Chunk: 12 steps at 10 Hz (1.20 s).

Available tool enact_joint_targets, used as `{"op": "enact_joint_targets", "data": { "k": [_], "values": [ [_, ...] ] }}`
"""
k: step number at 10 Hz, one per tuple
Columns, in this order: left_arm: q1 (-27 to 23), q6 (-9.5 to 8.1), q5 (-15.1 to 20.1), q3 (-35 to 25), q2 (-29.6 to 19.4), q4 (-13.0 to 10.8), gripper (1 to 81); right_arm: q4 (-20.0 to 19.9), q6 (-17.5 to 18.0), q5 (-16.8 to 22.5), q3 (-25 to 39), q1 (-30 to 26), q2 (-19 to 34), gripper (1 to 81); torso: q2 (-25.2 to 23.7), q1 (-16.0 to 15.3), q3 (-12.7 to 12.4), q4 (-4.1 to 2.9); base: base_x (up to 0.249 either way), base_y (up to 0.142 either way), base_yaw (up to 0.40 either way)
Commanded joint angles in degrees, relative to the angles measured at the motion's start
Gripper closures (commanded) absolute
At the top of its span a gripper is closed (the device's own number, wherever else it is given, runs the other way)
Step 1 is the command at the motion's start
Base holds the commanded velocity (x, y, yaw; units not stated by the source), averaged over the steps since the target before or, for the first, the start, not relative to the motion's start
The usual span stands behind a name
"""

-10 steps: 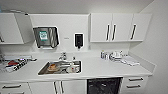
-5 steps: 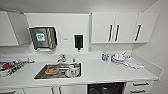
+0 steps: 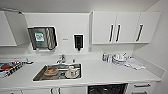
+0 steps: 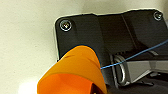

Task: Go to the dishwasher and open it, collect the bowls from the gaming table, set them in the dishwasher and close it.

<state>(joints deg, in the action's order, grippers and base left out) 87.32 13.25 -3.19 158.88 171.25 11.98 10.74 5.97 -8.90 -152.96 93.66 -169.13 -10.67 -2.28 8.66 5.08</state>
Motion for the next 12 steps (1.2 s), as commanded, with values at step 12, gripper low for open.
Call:
{"op": "enact_joint_targets", "data": {
  "k": [12],
  "values": [
    [-3.42, 0.02, 2.84, -28.89, -17.61, -0.29, 81.1, -0.19, 0.79, 2.92, 10.58, -2.55, 9.84, 81.1, -0.05, 0.11, 7.21, 0.0, 0.0, 0.0, 0.0]
  ]
}}
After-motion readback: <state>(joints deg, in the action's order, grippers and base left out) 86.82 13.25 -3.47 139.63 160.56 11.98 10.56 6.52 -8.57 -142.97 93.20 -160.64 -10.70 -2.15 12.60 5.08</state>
